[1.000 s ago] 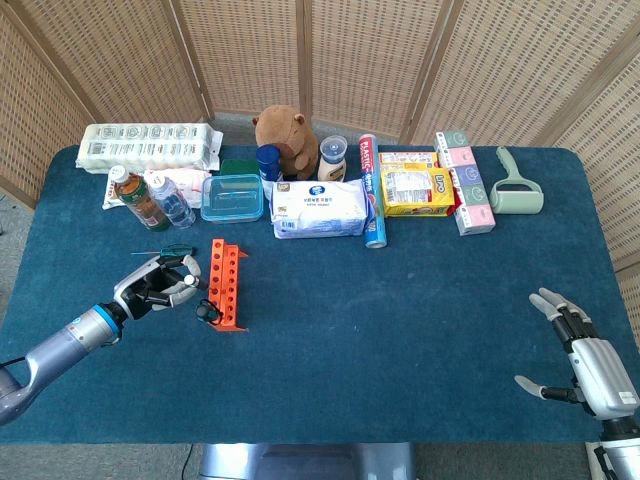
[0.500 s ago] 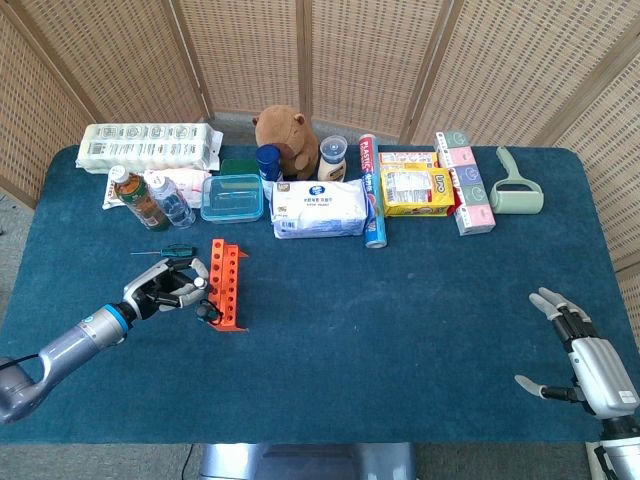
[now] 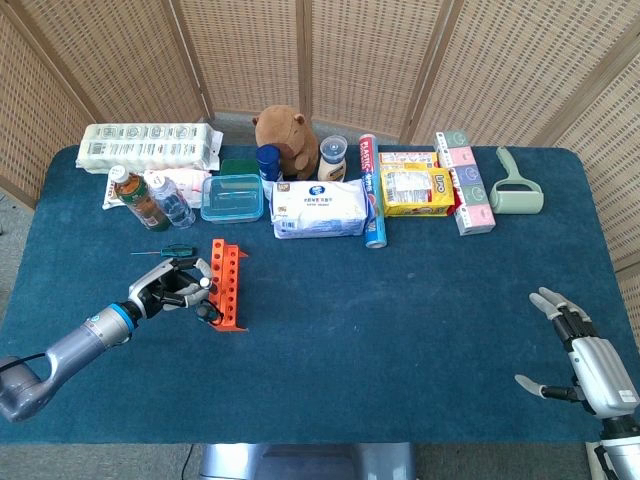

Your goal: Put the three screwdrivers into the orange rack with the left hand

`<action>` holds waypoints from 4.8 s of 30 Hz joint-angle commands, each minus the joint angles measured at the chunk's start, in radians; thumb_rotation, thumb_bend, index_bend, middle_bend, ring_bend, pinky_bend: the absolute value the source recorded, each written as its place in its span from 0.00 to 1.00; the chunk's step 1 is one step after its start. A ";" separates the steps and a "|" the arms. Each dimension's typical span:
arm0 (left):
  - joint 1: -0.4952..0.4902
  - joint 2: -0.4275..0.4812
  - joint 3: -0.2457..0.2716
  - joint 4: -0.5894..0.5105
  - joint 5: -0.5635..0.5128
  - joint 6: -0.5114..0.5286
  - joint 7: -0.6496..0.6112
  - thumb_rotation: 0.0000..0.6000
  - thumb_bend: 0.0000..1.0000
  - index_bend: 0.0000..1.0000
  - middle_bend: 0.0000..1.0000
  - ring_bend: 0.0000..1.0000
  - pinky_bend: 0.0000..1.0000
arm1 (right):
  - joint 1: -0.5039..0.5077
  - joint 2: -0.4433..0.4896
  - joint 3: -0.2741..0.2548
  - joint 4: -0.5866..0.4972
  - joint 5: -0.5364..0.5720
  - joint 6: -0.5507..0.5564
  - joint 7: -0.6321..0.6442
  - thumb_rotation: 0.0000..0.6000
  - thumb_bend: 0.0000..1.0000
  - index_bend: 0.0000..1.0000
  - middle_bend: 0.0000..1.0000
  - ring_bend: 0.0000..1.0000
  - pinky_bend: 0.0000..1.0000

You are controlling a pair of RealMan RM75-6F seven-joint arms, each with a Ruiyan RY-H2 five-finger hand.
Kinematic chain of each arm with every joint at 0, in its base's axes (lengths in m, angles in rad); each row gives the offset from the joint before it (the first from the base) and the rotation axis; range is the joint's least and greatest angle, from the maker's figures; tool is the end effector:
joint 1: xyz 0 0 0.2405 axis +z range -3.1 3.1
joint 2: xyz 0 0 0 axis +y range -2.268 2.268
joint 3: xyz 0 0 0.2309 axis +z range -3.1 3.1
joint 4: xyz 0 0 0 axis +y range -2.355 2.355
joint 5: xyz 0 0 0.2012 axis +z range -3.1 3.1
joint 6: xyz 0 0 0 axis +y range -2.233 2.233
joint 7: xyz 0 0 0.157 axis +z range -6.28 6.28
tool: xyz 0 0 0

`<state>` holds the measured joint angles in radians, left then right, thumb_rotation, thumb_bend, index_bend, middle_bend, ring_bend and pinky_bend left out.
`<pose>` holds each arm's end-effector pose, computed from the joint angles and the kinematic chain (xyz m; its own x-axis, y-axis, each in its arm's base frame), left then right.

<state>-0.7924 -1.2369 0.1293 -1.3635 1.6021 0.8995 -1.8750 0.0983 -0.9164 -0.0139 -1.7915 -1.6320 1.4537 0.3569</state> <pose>-0.2022 0.3247 0.0454 -0.7709 0.5550 0.3125 0.5797 0.4080 0.7053 -0.2518 -0.1782 0.1761 0.0931 -0.1337 0.9866 -0.9911 -0.1068 0.0791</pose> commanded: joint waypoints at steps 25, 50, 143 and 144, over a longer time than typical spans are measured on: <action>0.031 0.153 -0.059 -0.142 -0.017 0.059 0.170 1.00 0.48 0.28 0.97 1.00 1.00 | -0.003 0.003 -0.002 -0.002 -0.007 0.007 0.002 1.00 0.02 0.07 0.03 0.00 0.00; -0.114 0.275 -0.203 -0.389 -0.559 -0.244 1.256 1.00 0.02 0.21 0.97 1.00 1.00 | 0.004 -0.002 0.000 -0.001 0.007 -0.009 -0.004 1.00 0.02 0.07 0.03 0.00 0.00; -0.257 0.183 -0.255 -0.560 -1.346 -0.030 2.134 0.00 0.00 0.58 0.97 1.00 1.00 | 0.002 0.003 -0.006 -0.003 -0.010 0.003 0.010 1.00 0.02 0.07 0.03 0.00 0.00; -0.258 0.184 -0.255 -0.562 -1.347 -0.030 2.136 0.00 0.00 0.58 0.97 1.00 1.00 | 0.002 0.003 -0.006 -0.003 -0.010 0.003 0.011 1.00 0.02 0.07 0.03 0.00 0.00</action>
<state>-1.0503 -1.0534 -0.1252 -1.9247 0.2556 0.8697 0.2603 0.1001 -0.9137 -0.0202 -1.7943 -1.6420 1.4563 0.3681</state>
